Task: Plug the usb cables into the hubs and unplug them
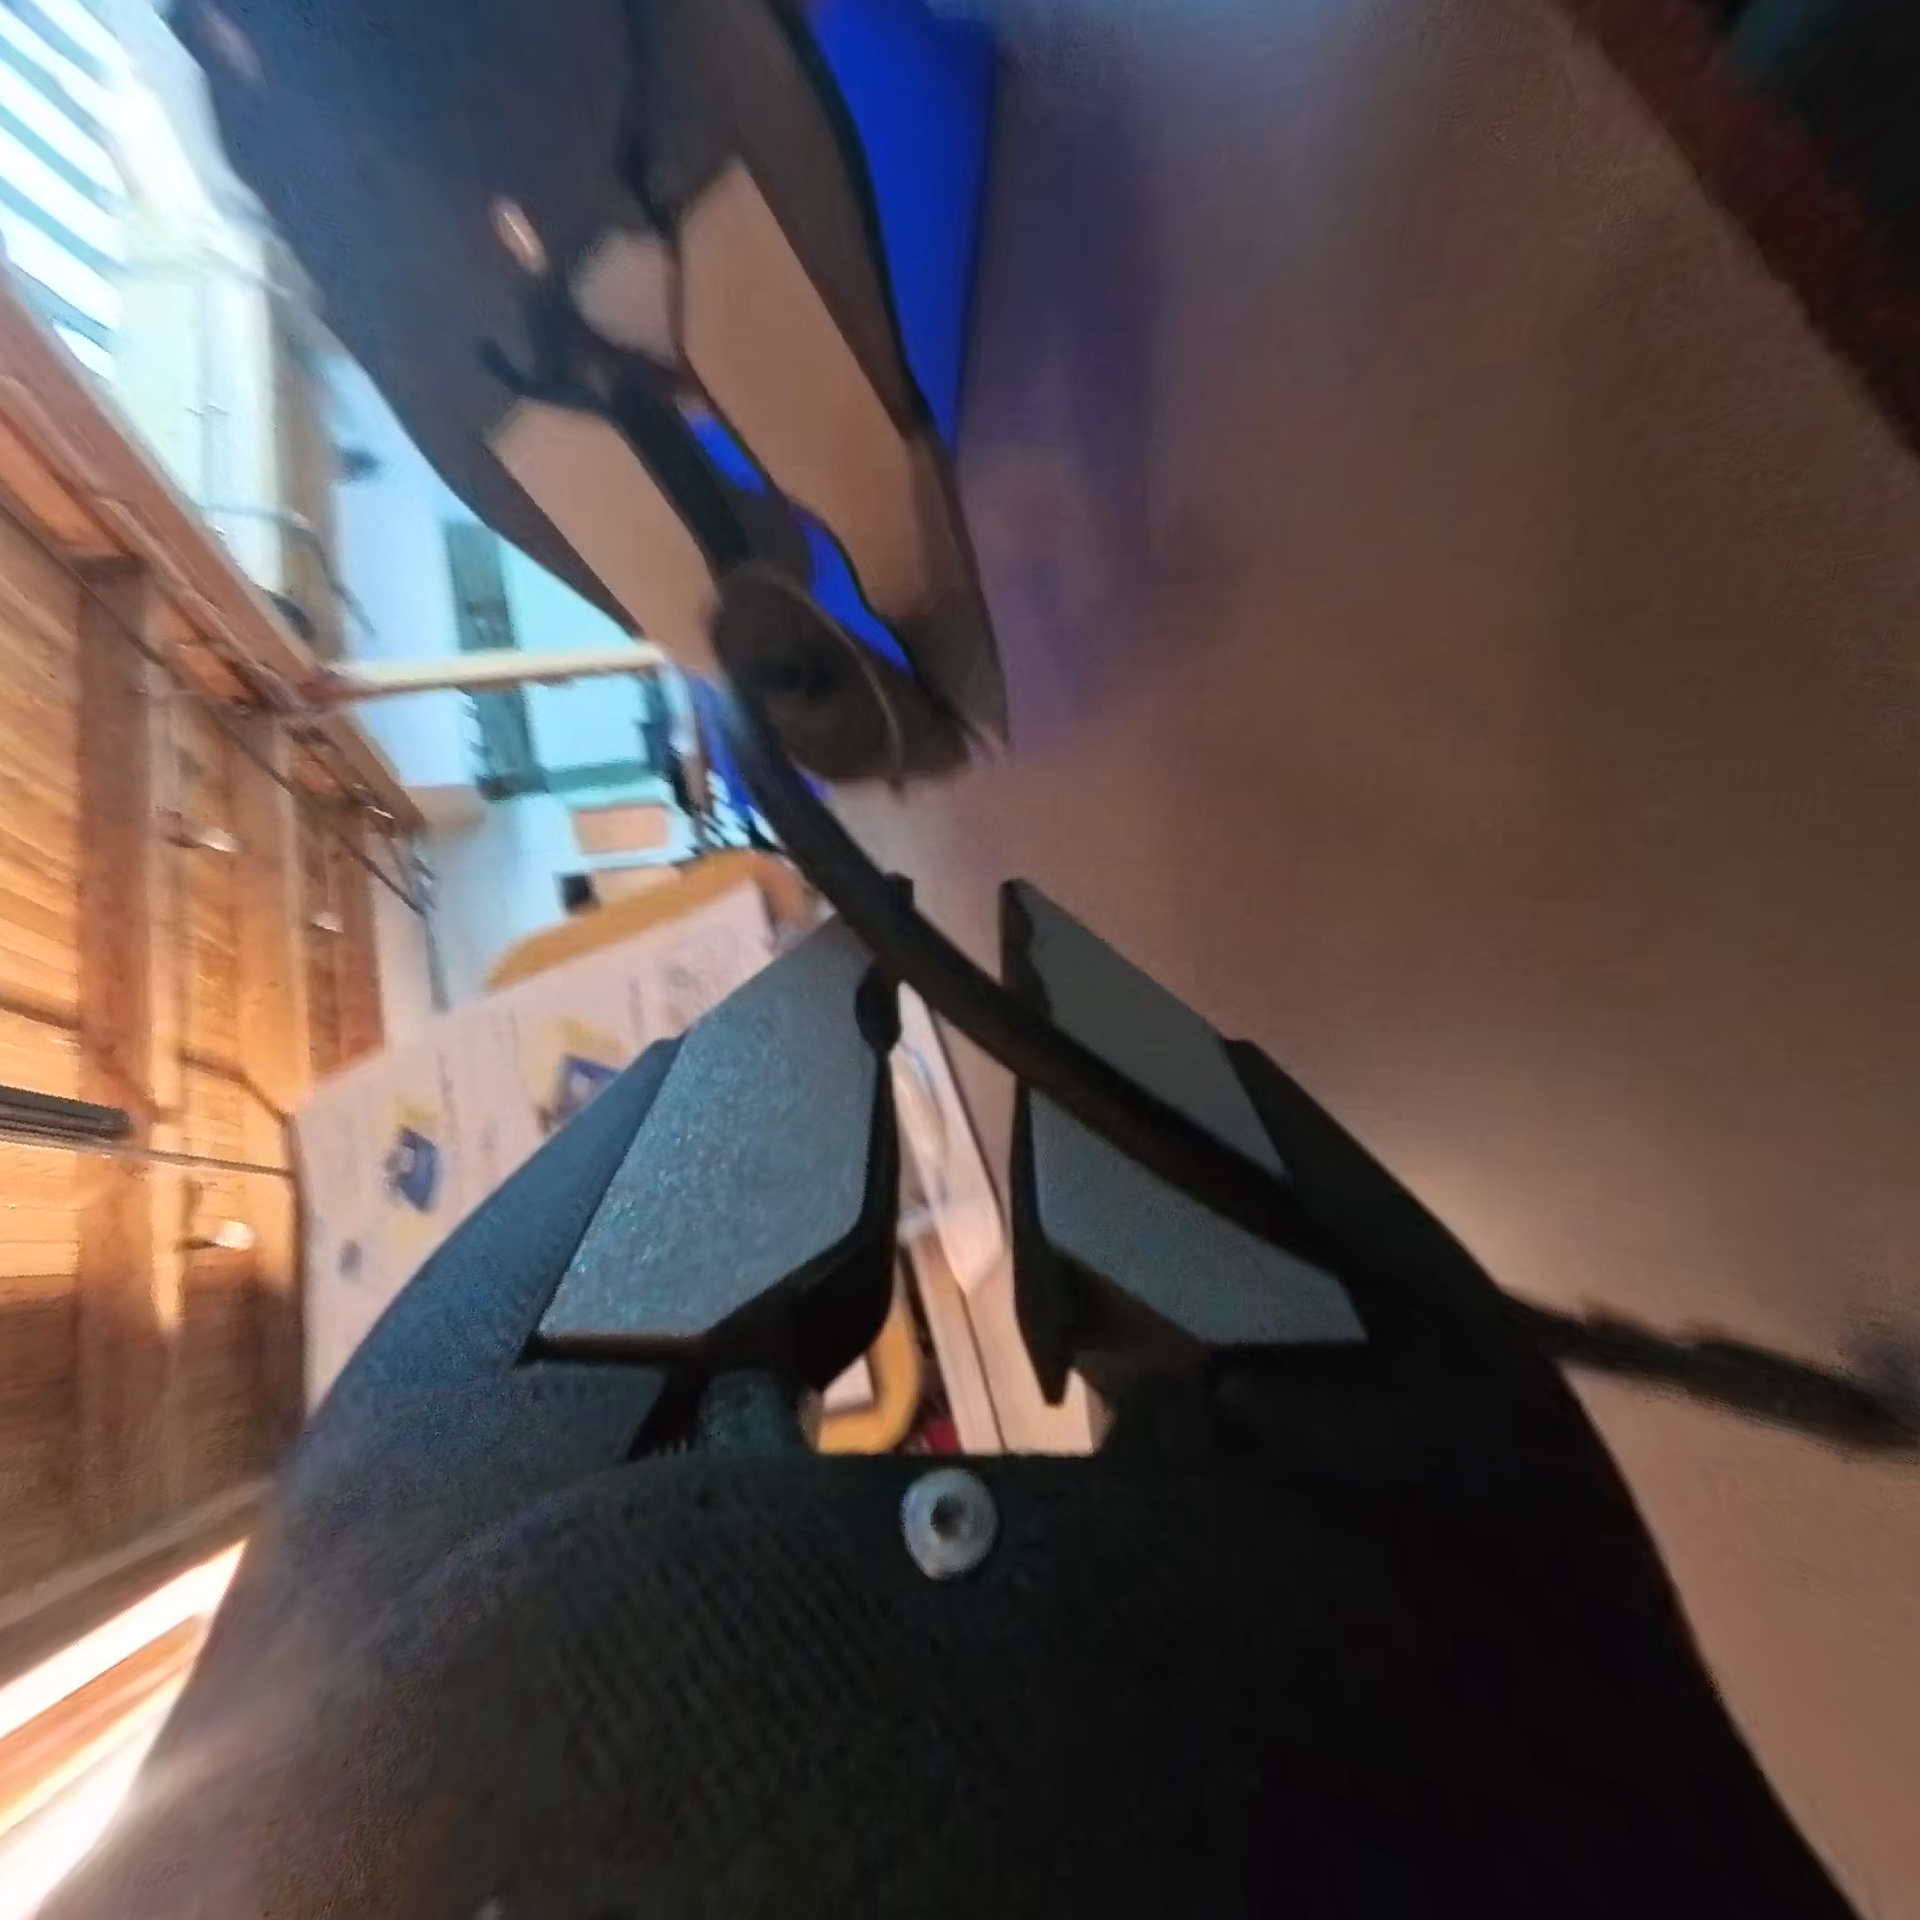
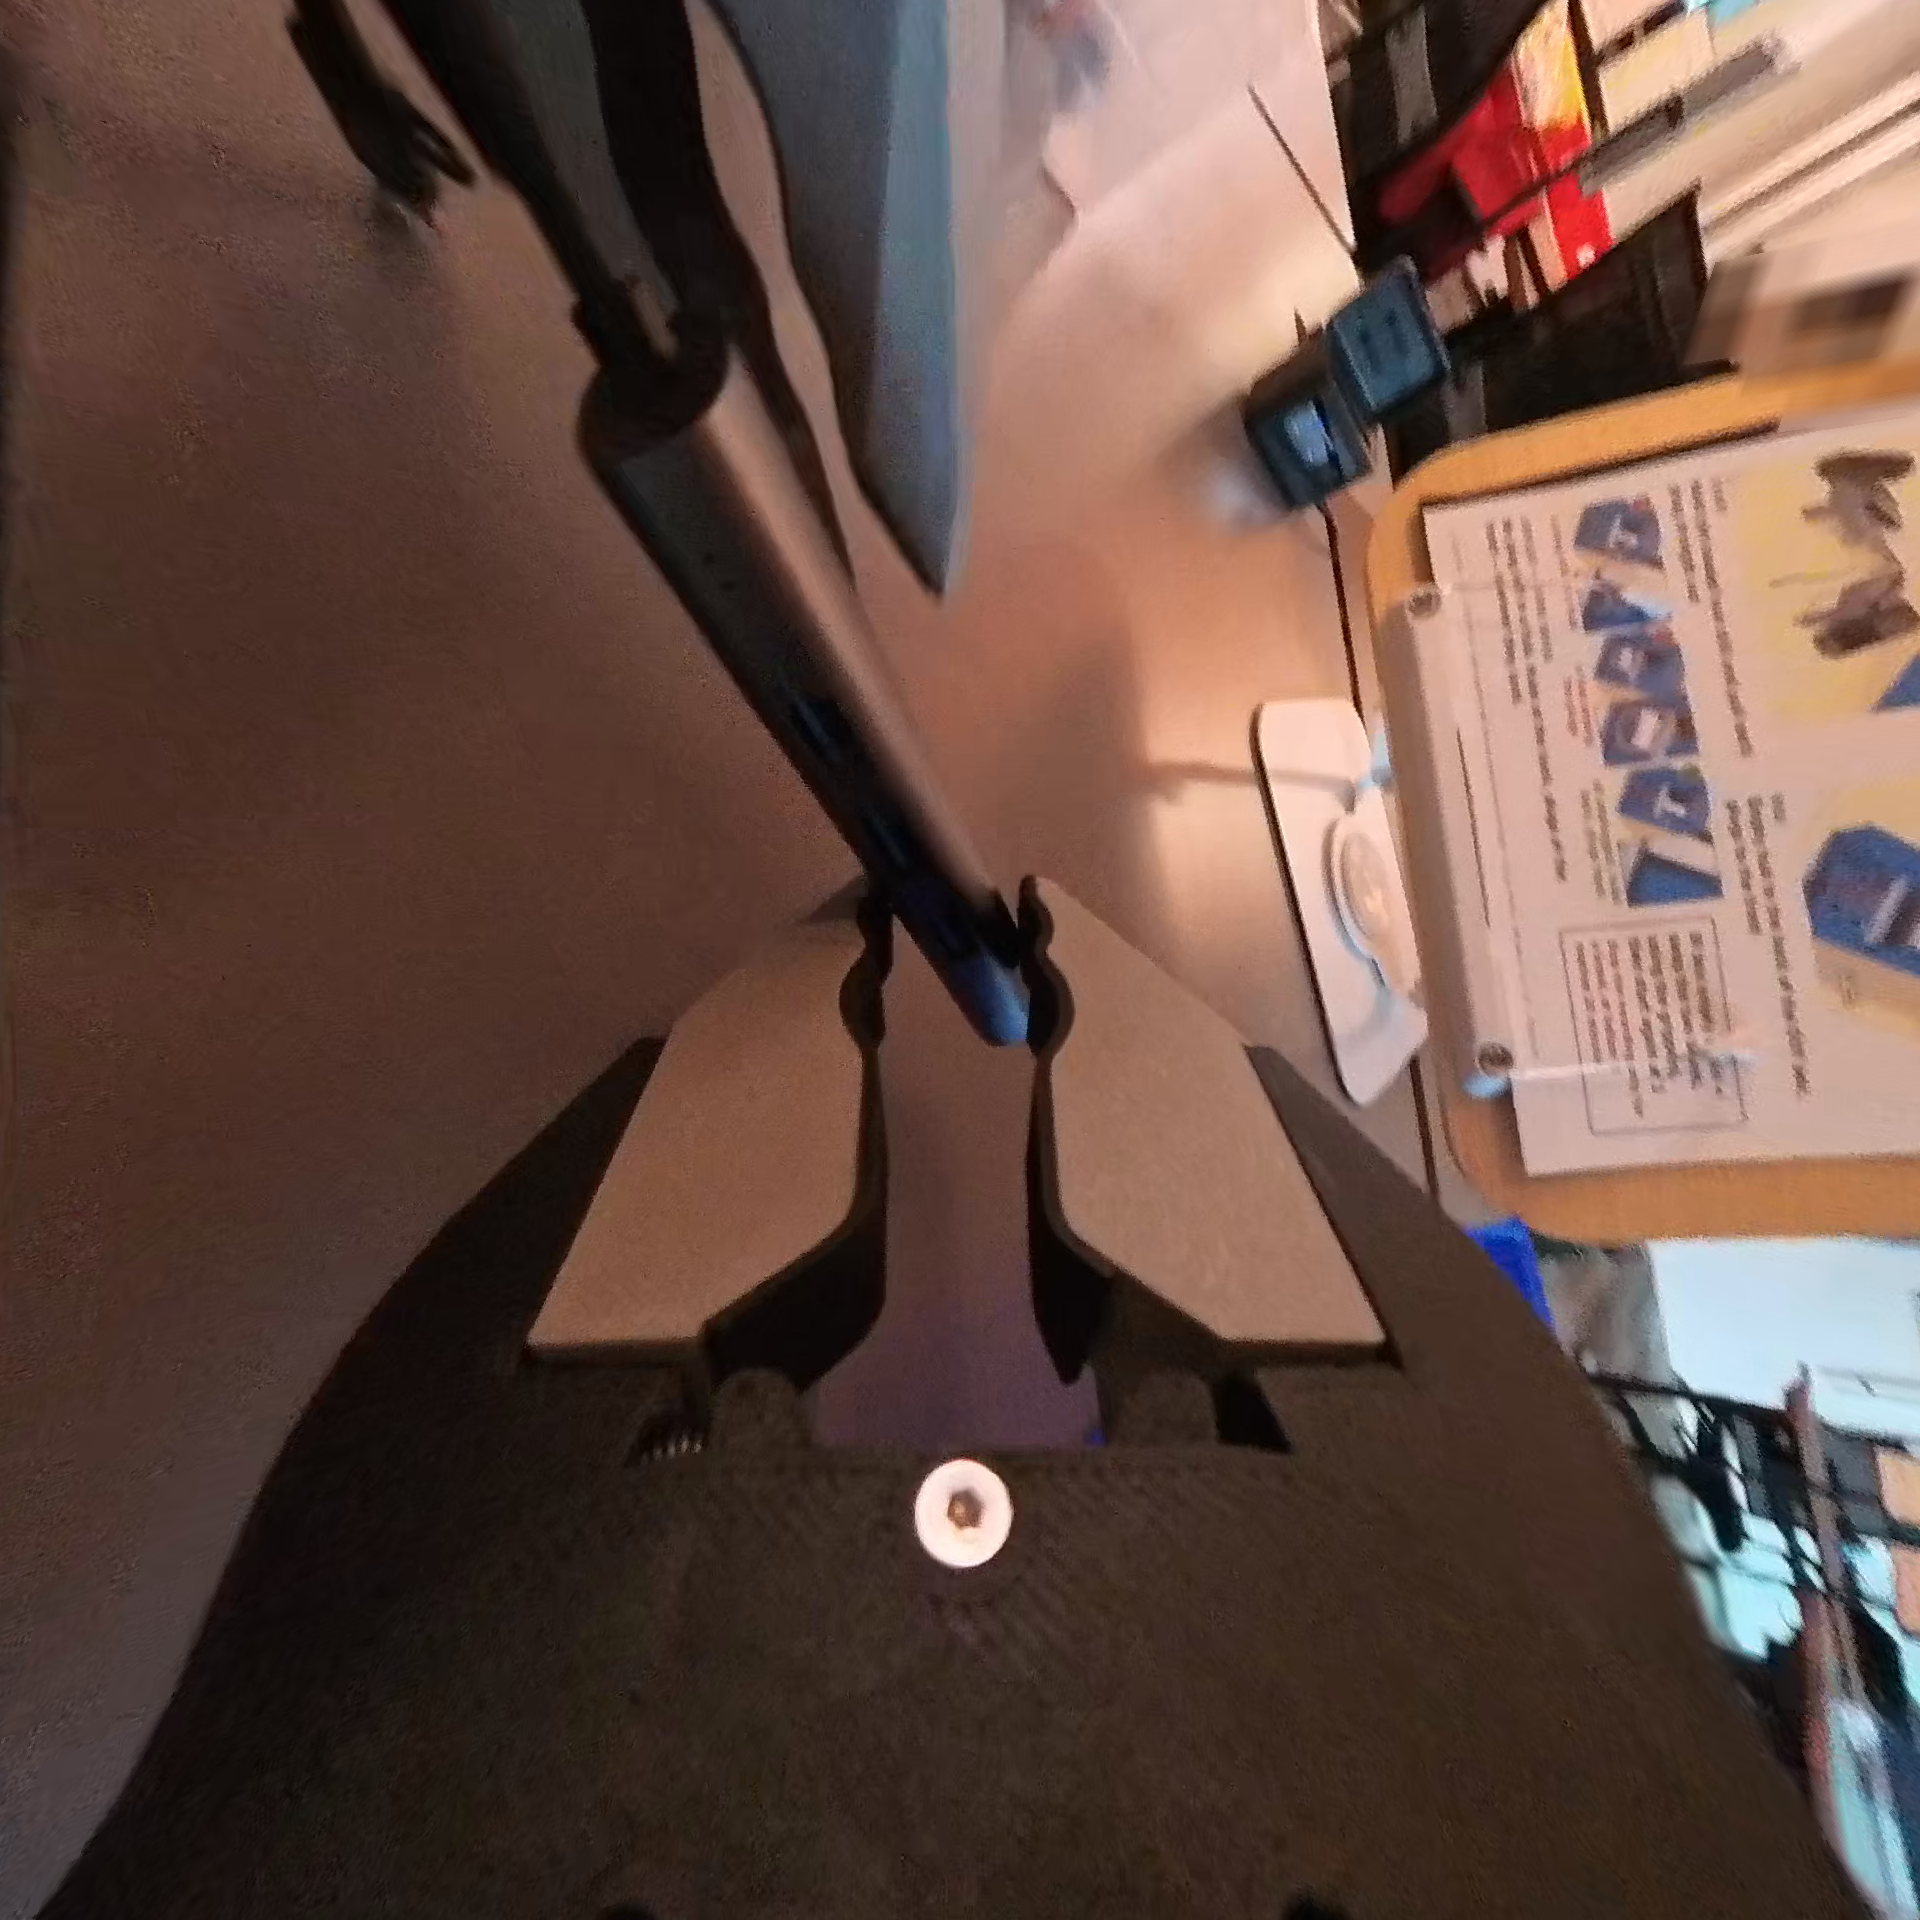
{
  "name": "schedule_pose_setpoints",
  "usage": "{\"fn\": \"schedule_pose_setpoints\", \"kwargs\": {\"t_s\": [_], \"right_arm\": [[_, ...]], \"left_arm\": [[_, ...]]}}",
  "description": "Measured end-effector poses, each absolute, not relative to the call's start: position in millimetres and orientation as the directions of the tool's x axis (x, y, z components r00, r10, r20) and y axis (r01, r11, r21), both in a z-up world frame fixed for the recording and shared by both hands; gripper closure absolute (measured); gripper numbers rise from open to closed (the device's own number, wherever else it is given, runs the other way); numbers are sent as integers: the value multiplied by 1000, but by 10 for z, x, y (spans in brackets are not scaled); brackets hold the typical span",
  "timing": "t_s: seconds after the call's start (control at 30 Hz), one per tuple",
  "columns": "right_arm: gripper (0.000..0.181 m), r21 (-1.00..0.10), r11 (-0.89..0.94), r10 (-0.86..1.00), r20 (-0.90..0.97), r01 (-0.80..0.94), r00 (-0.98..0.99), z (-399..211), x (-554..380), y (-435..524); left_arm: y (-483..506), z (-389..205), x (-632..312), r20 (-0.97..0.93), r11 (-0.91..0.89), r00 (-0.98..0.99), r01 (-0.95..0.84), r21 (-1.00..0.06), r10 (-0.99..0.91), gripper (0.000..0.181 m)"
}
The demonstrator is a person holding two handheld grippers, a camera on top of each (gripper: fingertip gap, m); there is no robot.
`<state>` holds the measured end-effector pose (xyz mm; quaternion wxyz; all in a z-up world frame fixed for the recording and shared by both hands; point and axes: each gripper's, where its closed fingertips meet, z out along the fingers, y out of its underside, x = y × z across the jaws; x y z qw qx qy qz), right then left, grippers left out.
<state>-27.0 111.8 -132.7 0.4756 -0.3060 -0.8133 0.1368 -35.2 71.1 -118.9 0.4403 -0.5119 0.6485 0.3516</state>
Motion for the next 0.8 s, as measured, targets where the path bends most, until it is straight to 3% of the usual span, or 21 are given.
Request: {"fn": "schedule_pose_setpoints", "kwargs": {"t_s": [0.1, 0.2, 0.3, 0.4, 0.53, 0.57, 0.63, 0.7, 0.8], "right_arm": [[163, -495, 749, 633, 731, 441, -255, -1263, -307, 1358], [164, -478, 692, 631, 764, 541, -133, -1221, -342, 1633], [164, -463, 612, 623, 781, 641, -32, -1255, -335, 1899], [168, -415, 613, 653, 744, 672, -137, -1504, -341, 1820], [167, -344, 630, 678, 680, 696, -278, -1903, -428, 1579], [167, -370, 627, 690, 673, 685, -268, -1915, -490, 1523], [163, -459, 605, 749, 605, 650, -270, -1912, -582, 1353], [158, -556, 574, 806, 511, 601, -298, -1883, -625, 1178], [153, -685, 518, 856, 419, 513, -304, -1726, -645, 1064]], "left_arm": [[753, -1313, -969, -878, 18, -20, -1000, 13, -478, 154], [712, -1248, -1598, -878, -185, 101, -983, -15, -467, 153], [491, -1156, -1976, -870, -339, 269, -932, -127, -414, 159], [145, -1038, -2165, -795, -438, 478, -846, -303, -373, 155], [-428, -871, -2722, -645, -642, 716, -632, -434, -268, 127], [-588, -854, -2898, -598, -698, 770, -555, -452, -225, 117], [-924, -852, -3260, -531, -792, 836, -415, -448, -138, 117], [-1126, -814, -3516, -457, -804, 889, -280, -524, -12, 97], [-1366, -904, -3653, -239, -801, 965, -56, -596, 111, 95]]}}
